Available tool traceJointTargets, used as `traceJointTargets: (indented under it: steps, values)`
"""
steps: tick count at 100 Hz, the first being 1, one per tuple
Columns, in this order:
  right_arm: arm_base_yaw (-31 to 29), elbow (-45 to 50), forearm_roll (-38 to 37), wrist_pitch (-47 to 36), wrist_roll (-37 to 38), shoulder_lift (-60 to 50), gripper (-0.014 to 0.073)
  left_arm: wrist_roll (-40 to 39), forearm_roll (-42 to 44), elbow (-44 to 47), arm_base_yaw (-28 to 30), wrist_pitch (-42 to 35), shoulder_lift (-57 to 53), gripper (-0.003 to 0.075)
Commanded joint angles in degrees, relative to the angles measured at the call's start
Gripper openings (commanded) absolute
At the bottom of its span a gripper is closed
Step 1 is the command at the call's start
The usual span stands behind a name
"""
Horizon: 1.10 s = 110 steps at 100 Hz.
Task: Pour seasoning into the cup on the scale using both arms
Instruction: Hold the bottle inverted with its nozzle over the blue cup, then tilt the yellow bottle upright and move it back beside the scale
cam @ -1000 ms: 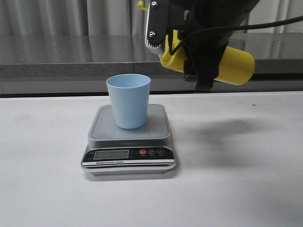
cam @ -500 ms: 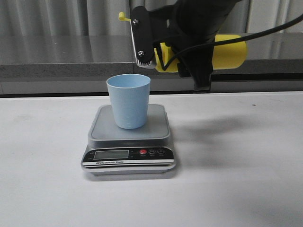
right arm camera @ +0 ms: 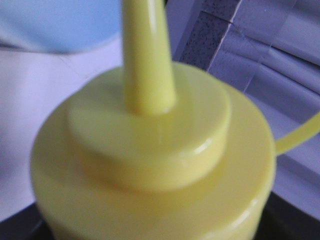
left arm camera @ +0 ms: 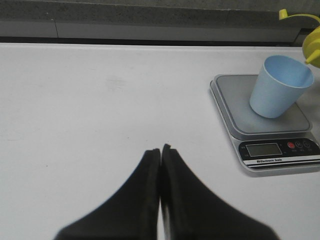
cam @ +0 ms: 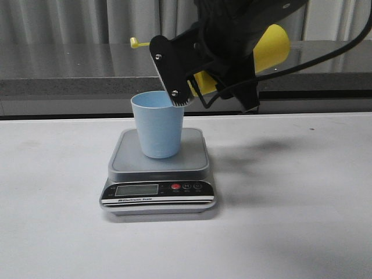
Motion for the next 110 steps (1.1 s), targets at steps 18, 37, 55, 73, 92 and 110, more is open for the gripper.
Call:
traceJointTargets:
  steps: [18, 37, 55, 73, 92, 110]
  values:
    - [0.26, -2.07, 0.91, 1.69, 0.98, -4.20, 0.0287, -0.34, -0.22, -1.54, 0.18, -4.36, 0.53, -0.0020]
    - [-1.29, -2.07, 9.49, -2.19, 5.17, -8.43, 0.0287, -0.34, -0.22, -1.54, 0.18, -4.36, 0.53, -0.0020]
    - [-4.69, -2.07, 22.32, -12.57, 9.63, -13.26, 0.0287, -0.34, -0.22, -1.54, 0.18, -4.36, 0.53, -0.0020]
    - [-8.11, -1.79, 35.64, -18.56, 10.08, -15.84, 0.0287, -0.34, -0.22, -1.54, 0.18, -4.36, 0.53, -0.0020]
    - [-11.91, 0.09, 49.32, -26.92, 10.08, -15.94, 0.0287, -0.34, -0.22, -1.54, 0.18, -4.36, 0.53, -0.0020]
    - [-15.95, 6.69, 60.59, -39.88, 10.03, -15.94, 0.0287, -0.34, -0.22, -1.54, 0.18, -4.36, 0.53, -0.0020]
